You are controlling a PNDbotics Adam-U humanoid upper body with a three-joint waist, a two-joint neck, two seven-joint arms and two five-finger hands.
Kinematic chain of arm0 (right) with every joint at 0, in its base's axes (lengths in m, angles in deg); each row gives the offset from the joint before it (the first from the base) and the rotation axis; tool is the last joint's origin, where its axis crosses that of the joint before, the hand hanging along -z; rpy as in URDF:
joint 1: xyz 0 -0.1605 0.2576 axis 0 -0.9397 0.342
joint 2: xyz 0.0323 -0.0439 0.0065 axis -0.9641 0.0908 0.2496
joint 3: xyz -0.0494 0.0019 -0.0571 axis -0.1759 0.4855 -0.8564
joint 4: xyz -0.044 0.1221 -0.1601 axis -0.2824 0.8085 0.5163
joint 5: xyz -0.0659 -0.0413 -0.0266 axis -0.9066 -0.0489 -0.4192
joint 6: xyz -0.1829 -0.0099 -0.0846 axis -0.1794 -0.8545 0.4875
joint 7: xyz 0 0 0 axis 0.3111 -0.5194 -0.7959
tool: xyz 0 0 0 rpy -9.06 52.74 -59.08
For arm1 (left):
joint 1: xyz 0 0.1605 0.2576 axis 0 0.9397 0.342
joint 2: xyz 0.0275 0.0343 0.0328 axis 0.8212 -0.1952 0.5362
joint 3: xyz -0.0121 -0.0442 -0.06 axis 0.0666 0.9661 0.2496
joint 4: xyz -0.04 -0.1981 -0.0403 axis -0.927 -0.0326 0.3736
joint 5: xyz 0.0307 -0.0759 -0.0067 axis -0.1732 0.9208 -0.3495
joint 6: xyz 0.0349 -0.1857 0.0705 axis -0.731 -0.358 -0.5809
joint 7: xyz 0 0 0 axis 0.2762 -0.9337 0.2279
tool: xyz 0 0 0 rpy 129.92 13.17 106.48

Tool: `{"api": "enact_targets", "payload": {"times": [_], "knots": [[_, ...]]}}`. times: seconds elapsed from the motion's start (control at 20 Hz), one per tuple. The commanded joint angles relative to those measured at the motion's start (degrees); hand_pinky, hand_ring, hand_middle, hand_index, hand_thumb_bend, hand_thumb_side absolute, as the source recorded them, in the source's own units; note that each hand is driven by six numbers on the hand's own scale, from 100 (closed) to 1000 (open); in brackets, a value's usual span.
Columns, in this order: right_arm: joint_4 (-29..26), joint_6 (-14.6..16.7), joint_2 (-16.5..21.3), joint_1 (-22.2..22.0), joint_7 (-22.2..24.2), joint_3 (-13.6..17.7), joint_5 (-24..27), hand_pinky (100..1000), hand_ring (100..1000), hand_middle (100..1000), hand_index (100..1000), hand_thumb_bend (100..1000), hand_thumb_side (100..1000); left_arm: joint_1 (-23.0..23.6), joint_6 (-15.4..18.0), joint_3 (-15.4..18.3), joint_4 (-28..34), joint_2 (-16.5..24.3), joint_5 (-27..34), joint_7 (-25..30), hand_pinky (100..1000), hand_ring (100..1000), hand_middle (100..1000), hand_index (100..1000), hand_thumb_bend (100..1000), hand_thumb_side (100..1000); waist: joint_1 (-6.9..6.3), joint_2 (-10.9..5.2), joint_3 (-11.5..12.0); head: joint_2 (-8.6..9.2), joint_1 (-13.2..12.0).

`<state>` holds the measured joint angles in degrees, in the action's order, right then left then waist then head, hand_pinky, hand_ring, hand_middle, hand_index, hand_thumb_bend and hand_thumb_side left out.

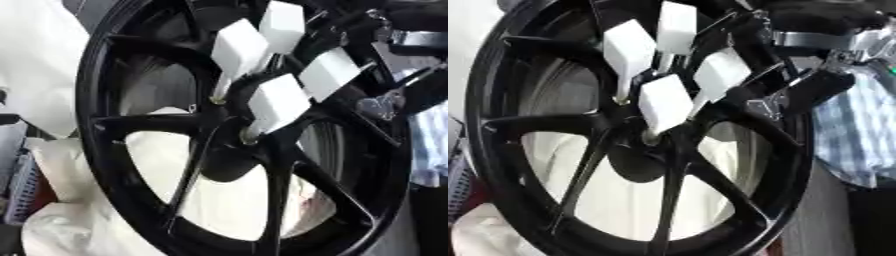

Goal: Pull the pin out of the wheel hub.

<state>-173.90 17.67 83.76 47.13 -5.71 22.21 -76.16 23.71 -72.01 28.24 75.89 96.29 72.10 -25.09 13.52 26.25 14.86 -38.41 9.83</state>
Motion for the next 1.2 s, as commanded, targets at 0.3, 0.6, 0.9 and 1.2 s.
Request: {"api": "enact_targets", "payload": {"times": [0.3,0.6,0.9,1.2], "knots": [[0.0,-1.6,1.9,0.3,-2.6,0.1,1.3,909,823,482,652,100,260,-0.2,0.0,-0.1,1.0,0.4,0.1,0.2,659,780,611,723,142,835,-0.57,-1.09,0.0,0.60,0.4],[-0.1,-3.3,2.0,0.3,-6.2,-0.1,4.2,839,700,349,491,100,249,0.0,-0.1,-0.1,1.0,0.3,0.2,0.2,659,781,612,723,143,834,-0.57,-1.51,-0.1,0.35,0.6],[-0.5,-7.6,2.0,0.3,-9.2,0.1,8.4,807,638,281,412,100,256,0.2,-0.1,0.1,1.0,0.4,0.3,0.1,660,781,612,723,143,830,-0.57,-2.11,-0.3,0.03,0.7],[-1.0,-10.3,3.5,0.4,-10.1,2.2,13.7,794,621,264,385,100,261,0.8,0.0,0.4,1.0,0.6,0.4,-0.2,661,781,612,723,141,824,-0.95,-3.15,-1.1,-0.61,1.0]]}}
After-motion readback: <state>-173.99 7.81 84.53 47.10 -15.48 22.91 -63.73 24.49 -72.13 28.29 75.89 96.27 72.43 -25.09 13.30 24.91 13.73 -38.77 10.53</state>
